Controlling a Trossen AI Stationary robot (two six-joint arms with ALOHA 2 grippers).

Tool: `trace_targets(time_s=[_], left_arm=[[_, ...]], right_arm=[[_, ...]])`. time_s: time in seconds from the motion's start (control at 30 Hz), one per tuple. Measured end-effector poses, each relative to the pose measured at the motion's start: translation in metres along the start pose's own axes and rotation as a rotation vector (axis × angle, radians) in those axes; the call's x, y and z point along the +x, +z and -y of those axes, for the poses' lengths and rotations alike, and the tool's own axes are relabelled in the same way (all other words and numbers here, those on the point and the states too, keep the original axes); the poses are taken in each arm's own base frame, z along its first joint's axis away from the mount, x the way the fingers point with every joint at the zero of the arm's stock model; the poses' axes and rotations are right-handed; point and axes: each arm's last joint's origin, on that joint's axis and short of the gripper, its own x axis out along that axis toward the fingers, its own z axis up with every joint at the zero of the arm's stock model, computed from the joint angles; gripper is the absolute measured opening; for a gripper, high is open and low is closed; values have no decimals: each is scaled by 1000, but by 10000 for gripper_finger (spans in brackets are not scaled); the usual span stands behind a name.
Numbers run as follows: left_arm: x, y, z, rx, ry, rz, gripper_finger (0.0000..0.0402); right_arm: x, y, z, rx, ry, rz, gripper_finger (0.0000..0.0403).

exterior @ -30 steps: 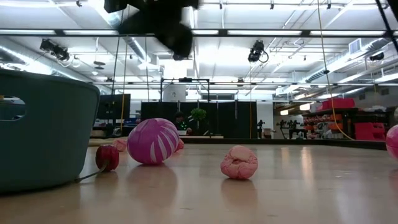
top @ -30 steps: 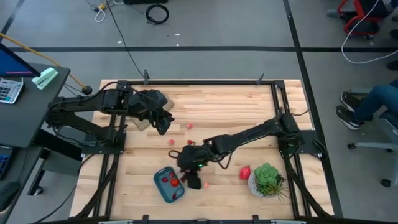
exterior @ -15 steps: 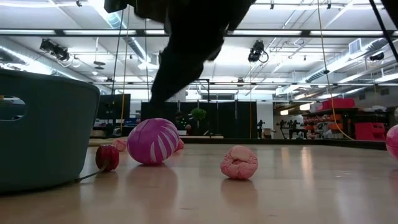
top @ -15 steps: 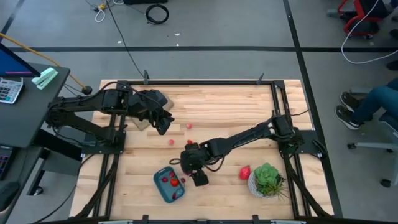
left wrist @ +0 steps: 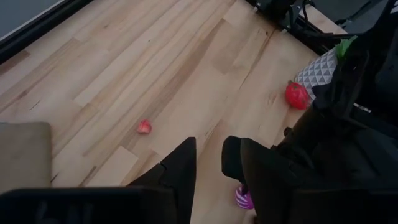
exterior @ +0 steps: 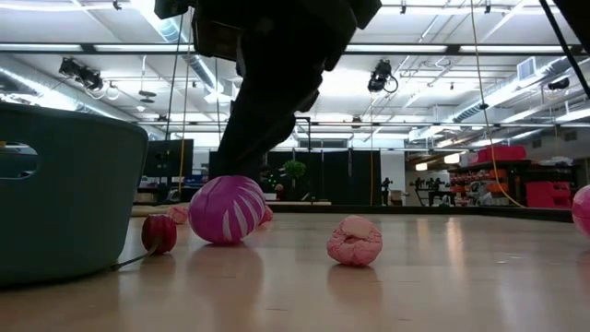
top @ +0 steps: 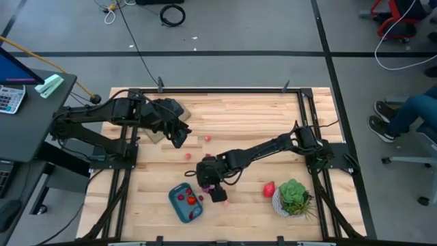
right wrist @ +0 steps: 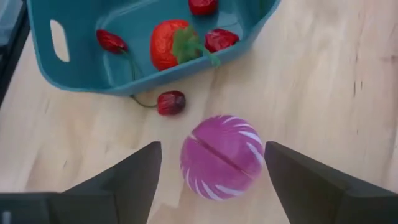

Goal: Pick and placing Produce into tupperware
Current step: Put the purple onion into the blue bin

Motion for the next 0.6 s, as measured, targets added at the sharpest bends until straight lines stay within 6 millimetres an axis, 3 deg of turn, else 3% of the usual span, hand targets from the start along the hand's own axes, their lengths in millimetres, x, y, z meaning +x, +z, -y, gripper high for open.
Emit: trace_targets(time_s=[0.37,0.6], left_arm=[[0,0,0,-3,0,1,134],[0,0,0,-1,3,-4,126]], right_arm=[[21,-6,5,-12,-34,-17,295],[21,-10,4,13,-39,-55,295]])
